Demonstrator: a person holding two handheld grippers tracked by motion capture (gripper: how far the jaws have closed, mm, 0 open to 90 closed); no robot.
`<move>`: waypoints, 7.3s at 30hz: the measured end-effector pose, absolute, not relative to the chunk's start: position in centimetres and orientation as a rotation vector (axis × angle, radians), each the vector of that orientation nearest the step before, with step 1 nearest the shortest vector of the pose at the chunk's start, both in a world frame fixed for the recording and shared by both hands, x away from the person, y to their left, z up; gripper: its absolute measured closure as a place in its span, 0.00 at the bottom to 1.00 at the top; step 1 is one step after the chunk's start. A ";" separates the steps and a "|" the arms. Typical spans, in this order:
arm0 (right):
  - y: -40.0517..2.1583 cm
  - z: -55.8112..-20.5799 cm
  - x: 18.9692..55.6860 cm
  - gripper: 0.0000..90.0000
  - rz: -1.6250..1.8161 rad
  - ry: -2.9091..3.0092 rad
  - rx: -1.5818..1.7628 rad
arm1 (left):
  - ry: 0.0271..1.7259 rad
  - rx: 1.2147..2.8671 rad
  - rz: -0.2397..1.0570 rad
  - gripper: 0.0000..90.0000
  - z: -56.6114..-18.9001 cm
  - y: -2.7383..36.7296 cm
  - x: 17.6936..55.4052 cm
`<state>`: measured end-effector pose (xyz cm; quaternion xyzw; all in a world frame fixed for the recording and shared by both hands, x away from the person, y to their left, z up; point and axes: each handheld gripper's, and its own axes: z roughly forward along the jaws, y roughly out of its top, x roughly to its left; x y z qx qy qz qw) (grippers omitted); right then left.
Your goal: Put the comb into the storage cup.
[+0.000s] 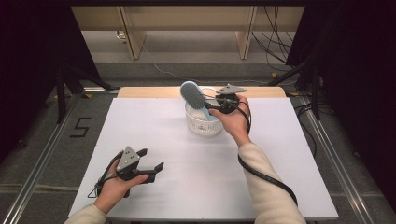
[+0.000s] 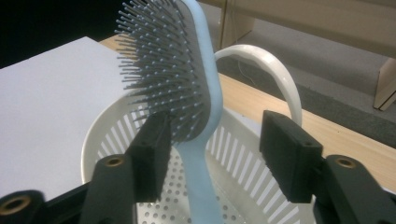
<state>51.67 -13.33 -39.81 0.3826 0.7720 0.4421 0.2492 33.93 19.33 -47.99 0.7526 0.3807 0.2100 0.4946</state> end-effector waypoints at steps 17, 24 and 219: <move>-14.6 -40.0 49.8 0.27 1.198 2.168 1.018 | 0.924 1.824 0.510 0.17 -48.0 19.3 33.9; -15.2 -40.2 48.8 0.26 1.213 2.161 1.001 | 0.925 1.825 0.511 0.17 -48.0 19.3 33.9; -29.5 -46.0 33.2 0.18 1.222 2.183 1.071 | 0.939 1.824 0.535 0.17 -48.0 19.4 33.9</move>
